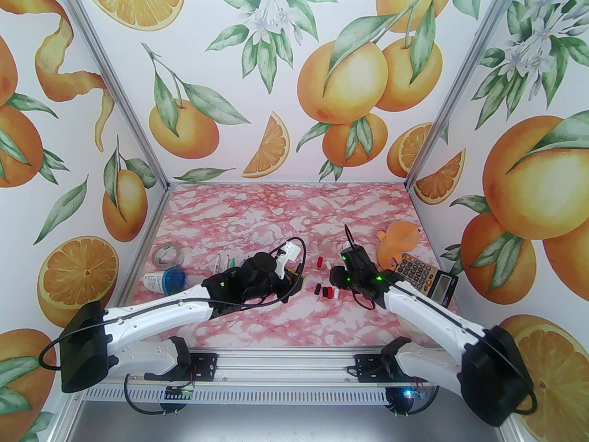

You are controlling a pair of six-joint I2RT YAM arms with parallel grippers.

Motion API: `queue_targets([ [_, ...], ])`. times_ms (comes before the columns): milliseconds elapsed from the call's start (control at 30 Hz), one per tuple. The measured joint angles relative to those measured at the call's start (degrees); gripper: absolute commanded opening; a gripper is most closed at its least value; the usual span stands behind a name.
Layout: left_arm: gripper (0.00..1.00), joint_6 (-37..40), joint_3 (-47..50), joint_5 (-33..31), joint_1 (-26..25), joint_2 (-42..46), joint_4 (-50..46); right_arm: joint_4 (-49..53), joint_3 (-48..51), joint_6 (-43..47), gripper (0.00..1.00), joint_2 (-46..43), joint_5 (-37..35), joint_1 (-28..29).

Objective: Open the pen caps

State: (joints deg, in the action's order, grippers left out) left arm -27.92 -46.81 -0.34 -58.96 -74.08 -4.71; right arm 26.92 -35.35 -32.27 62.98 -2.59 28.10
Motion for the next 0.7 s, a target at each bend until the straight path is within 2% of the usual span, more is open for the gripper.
queue_targets([
  [233,0.02,-9.62,-0.61,-10.43,-0.33,-6.21,-2.56,1.60,0.00,1.81,0.89,-9.33,3.54,0.00],
  [333,0.02,-13.22,-1.97,-14.69,-0.46,-8.83,-4.74,1.68,0.00,2.51,1.00,-11.78,6.27,0.00],
  [467,0.03,-16.76,-4.37,-18.91,-0.46,-11.80,-6.97,1.90,0.00,3.72,1.00,-14.93,11.30,0.00],
  [700,0.04,-18.84,-7.21,-20.90,-0.20,-15.80,-8.74,2.03,0.02,4.26,1.00,-18.27,17.66,0.17],
])
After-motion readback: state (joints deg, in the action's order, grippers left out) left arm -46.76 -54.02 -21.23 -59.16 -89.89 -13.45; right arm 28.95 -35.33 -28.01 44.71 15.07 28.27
